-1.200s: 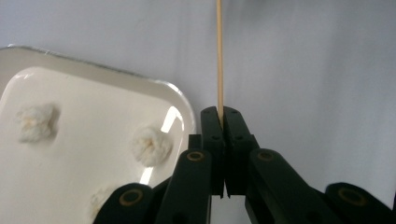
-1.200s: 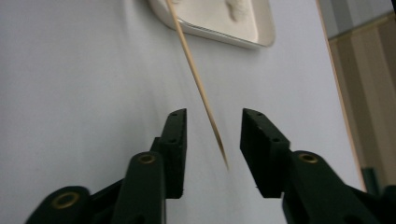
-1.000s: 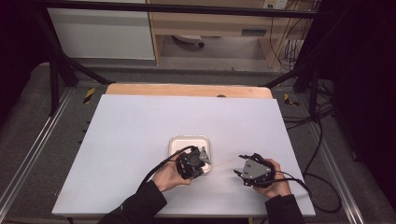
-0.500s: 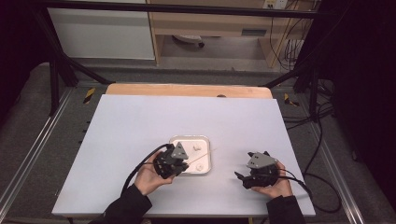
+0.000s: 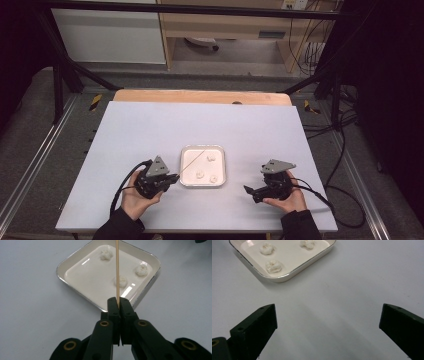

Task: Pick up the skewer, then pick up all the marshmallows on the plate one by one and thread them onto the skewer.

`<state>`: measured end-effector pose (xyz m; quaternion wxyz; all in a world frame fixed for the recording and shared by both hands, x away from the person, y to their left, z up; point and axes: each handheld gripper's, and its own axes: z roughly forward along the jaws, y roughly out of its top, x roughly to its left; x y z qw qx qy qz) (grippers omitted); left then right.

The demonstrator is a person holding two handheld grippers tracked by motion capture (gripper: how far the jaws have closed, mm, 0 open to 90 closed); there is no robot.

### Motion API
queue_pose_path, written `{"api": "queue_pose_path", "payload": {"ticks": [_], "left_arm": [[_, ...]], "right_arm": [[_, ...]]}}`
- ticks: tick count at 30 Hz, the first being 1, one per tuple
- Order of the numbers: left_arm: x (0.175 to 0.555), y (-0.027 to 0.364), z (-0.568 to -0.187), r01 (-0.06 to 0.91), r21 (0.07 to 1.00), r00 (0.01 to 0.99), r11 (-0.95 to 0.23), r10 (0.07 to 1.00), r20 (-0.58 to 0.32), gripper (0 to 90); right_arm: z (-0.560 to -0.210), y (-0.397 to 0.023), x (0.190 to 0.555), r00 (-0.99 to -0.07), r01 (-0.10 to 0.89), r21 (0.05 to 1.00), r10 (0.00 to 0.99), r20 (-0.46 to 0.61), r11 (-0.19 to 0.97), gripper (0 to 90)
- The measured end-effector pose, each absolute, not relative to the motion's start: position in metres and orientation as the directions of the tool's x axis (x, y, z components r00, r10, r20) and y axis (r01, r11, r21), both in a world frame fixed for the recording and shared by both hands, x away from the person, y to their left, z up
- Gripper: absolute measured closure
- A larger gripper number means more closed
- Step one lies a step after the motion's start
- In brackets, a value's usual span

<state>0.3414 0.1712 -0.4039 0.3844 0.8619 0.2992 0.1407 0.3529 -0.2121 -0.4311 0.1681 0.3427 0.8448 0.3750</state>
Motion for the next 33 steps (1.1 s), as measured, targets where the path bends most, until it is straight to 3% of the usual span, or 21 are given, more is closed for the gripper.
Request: {"api": "queue_pose_path", "payload": {"ticks": [15,33], "left_arm": [[0.326,0.213,-0.418,0.427,0.805,0.725,-0.411,0.688,-0.033,88.4],[0.326,0.219,-0.426,0.429,0.819,0.717,-0.381,0.696,-0.051,88.3]], "right_arm": [[-0.416,-0.175,0.366,-0.721,0.464,0.786,0.69,0.067,0.409,2.4],[-0.421,-0.098,0.389,-0.735,0.479,0.778,0.67,0.102,0.406,6.7]]}}
